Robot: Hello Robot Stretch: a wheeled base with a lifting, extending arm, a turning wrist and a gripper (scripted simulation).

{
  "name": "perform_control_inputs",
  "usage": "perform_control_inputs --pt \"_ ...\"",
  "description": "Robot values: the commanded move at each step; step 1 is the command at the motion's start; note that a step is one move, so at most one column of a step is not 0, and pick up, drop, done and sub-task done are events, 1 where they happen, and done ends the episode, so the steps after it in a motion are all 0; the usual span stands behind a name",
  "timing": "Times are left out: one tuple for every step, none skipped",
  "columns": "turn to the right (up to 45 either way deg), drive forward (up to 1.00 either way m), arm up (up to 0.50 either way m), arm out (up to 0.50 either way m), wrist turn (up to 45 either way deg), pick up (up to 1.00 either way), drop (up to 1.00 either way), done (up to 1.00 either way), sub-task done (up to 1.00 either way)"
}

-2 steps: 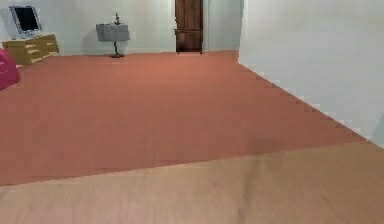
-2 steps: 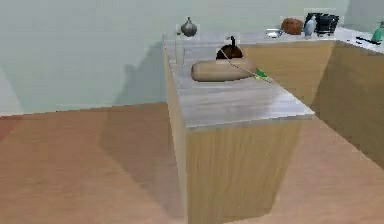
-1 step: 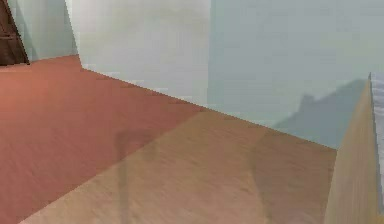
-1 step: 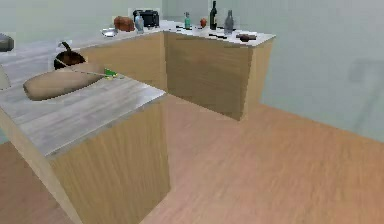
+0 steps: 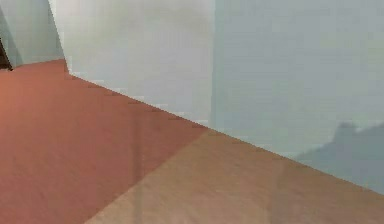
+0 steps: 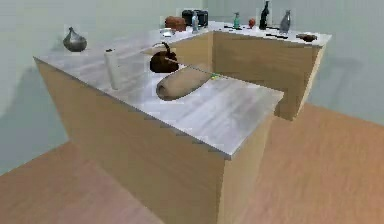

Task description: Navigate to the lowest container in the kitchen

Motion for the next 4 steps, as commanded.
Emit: perform_control_inputs --pt "36.0 0.00 0.00 0.00 0.0 0.00 0.00 0.00 0.00" --pt "0.0 1.00 0.00 0.00 0.0 0.00 0.00 0.00 0.00" --pt "6.0 0.00 0.00 0.00 0.0 0.00 0.00 0.00 0.00" --pt "0.0 0.30 0.00 0.00 0.0 0.00 0.00 0.00 0.00"
